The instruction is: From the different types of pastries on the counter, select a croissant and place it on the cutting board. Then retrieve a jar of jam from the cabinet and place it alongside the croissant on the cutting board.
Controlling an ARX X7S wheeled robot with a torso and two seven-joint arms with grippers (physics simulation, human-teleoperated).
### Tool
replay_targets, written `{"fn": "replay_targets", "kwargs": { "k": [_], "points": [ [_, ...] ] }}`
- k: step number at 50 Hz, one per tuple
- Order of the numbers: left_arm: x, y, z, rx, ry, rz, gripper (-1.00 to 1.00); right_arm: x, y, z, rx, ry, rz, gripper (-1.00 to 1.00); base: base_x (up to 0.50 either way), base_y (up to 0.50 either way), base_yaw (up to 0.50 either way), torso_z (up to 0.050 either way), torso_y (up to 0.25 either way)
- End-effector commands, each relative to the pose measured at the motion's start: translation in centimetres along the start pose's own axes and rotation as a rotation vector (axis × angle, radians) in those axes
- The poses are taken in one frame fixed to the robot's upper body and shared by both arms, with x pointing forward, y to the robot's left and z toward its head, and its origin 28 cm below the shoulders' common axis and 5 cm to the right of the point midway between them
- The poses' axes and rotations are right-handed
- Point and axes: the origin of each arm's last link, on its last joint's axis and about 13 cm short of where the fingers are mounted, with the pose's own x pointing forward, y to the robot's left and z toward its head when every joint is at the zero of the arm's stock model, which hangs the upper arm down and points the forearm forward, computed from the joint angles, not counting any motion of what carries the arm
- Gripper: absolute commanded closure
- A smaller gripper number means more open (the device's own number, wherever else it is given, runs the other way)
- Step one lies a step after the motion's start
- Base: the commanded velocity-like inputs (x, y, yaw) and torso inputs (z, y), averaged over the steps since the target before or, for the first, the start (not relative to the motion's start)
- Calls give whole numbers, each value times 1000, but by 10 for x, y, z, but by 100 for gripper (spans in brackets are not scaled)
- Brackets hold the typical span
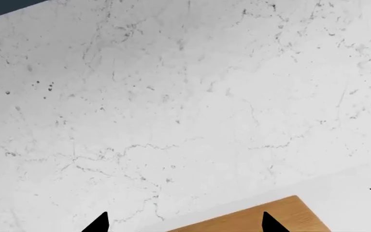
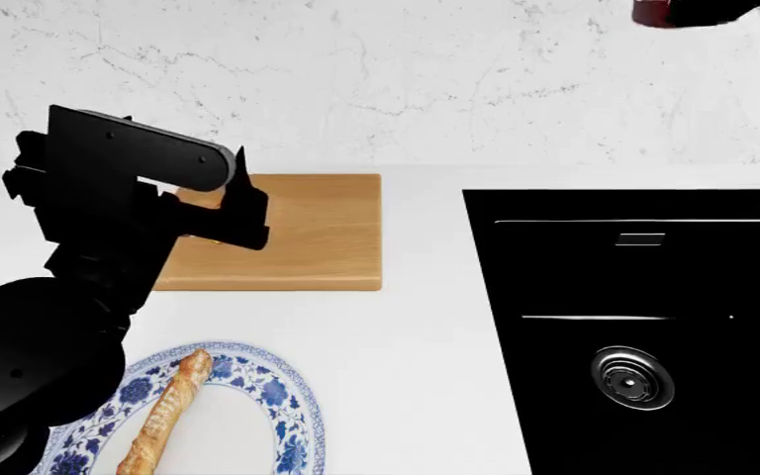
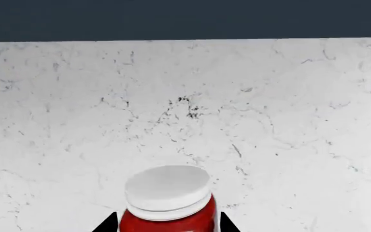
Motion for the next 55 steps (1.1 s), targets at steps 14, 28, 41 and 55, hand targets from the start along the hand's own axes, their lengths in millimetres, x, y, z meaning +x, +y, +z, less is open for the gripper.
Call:
{"fn": "replay_targets", "kwargs": {
  "k": [14,28,41,55],
  "points": [
    [-2,1,-3,-11,-3,3,-100,96,53,-26,-41,-63,83,100,0,0,0,0,1],
    [-2,2,-4,-5,2,5,-100,121,74,-48,13,-117,207,100,0,0,0,0,1],
    [-1,5,2,-11,-13,10,-100,133,91,-85,140,-99,293,100,0,0,0,1,1],
    [-1,5,2,-19,-18,14,-100,130,99,-117,344,-125,345,100,0,0,0,0,1]
  ]
}}
